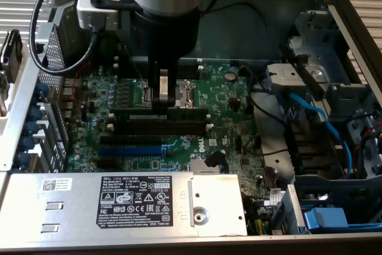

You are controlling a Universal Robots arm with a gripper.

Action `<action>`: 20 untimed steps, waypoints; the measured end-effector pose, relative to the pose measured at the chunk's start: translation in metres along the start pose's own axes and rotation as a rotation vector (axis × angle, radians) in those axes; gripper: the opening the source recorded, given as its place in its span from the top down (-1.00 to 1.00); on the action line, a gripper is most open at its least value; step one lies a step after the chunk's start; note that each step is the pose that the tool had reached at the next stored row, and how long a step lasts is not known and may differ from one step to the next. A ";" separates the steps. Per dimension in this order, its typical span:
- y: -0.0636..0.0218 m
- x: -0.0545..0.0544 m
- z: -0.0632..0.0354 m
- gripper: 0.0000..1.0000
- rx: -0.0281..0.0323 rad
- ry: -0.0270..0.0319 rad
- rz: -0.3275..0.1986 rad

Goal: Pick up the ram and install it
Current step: 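Insert the ram into the slot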

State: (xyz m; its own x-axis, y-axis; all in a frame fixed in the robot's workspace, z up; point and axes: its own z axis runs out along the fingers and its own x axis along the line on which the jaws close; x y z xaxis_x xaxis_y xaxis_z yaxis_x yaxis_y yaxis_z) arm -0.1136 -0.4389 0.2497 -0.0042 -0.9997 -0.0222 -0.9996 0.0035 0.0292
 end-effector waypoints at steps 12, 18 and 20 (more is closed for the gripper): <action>0.0021 0.000 0.0033 0.76 0.0202 -0.0007 0.000; 0.0038 0.000 0.0037 0.76 0.0247 -0.0023 -0.001; 0.0039 0.000 0.0040 0.76 0.0279 -0.0061 -0.001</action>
State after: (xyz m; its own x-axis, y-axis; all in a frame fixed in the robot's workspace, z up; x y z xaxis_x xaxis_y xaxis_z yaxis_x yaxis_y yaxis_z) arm -0.1176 -0.4387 0.2458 -0.0036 -0.9996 -0.0283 -1.0000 0.0036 0.0013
